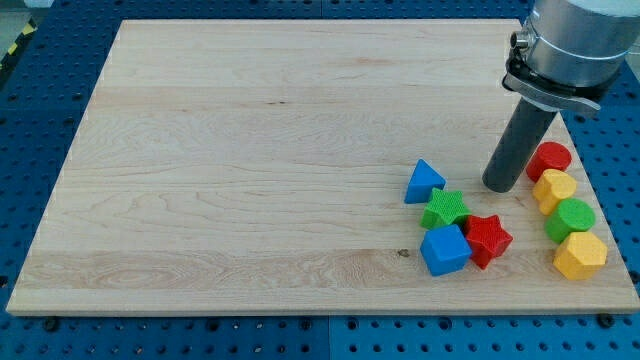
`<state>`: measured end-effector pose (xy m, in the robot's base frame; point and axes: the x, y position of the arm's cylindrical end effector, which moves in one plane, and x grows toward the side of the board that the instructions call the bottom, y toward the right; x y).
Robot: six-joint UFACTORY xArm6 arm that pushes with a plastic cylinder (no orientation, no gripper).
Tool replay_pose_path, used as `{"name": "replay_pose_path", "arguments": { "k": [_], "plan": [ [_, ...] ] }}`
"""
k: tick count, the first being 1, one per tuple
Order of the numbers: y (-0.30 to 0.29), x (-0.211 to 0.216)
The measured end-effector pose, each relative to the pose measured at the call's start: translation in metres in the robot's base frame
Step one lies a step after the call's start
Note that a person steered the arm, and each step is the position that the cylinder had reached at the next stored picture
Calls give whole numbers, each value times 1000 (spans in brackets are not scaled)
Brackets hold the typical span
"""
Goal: Place your arm right to the red star
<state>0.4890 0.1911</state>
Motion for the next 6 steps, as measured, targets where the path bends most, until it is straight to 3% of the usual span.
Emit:
{"name": "replay_pose_path", "arguments": {
  "k": [2, 6],
  "plan": [
    [0, 4],
    [0, 58]
  ]
}}
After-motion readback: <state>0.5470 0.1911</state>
